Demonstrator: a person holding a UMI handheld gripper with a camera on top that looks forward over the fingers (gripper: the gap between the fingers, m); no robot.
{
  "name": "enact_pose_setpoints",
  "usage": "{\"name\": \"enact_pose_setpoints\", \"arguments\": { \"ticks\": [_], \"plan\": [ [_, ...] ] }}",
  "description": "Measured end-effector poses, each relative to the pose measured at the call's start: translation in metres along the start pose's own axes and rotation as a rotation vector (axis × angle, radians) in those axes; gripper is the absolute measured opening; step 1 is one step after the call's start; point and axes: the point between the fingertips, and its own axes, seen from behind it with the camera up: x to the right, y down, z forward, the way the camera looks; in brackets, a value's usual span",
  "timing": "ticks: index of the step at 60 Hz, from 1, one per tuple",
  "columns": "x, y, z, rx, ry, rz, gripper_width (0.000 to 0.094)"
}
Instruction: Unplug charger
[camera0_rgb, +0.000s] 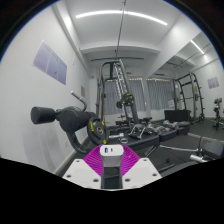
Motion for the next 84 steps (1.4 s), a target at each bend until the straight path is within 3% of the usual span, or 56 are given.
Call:
{"name": "enact_pose_setpoints", "arguments": {
  "ticks": [6,12,28,41,47,51,61,73,84],
  "plan": [
    [0.038,-0.025,0.006,-0.059,0.015,-0.033,0.0194],
    [0.109,-0.005,0.007,-0.128,0.084,-0.091,0.0194],
    [0.253,0.141,0.010,-0.394,0.237,-0.166,0.0216],
    [0.288,0.210,0.011,-0.509,0.262,-0.173,0.0352],
    [0.285,0.206,0.005,-0.533,0.253,-0.156,0.0736],
    [0.280,0.191,-0.006,-0.519,0.250,-0.163,0.0857],
    [0.241,0.129,-0.073,-0.486,0.200,-0.134,0.0849],
    [0.185,0.043,-0.222,-0.458,0.184,-0.128,0.0855],
    [0.135,-0.003,-0.348,-0.450,0.170,-0.090,0.0857]
  ]
}}
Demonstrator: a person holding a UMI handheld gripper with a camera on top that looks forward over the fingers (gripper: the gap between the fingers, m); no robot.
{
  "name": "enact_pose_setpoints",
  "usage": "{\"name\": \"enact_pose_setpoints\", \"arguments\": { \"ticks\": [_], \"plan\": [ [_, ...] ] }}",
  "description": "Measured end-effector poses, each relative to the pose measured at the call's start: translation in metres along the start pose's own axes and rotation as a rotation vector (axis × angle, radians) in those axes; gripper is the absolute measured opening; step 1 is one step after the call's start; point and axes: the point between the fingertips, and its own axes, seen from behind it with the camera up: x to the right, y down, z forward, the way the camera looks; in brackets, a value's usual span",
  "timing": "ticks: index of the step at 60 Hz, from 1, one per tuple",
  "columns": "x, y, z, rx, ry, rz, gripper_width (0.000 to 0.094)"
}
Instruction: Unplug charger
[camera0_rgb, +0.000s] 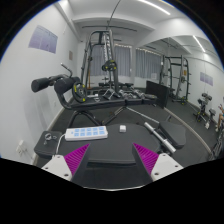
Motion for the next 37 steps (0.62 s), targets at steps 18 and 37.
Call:
{"name": "enact_pose_setpoints", "arguments": {
  "ticks": [18,37],
  "plan": [
    [-0.022,0.027,-0.114,0.015,-0.016,-0.012,0.0855],
    [-0.034,0.019,-0.153,0.062,-0.017,-0.054,0.0852]
  ]
}}
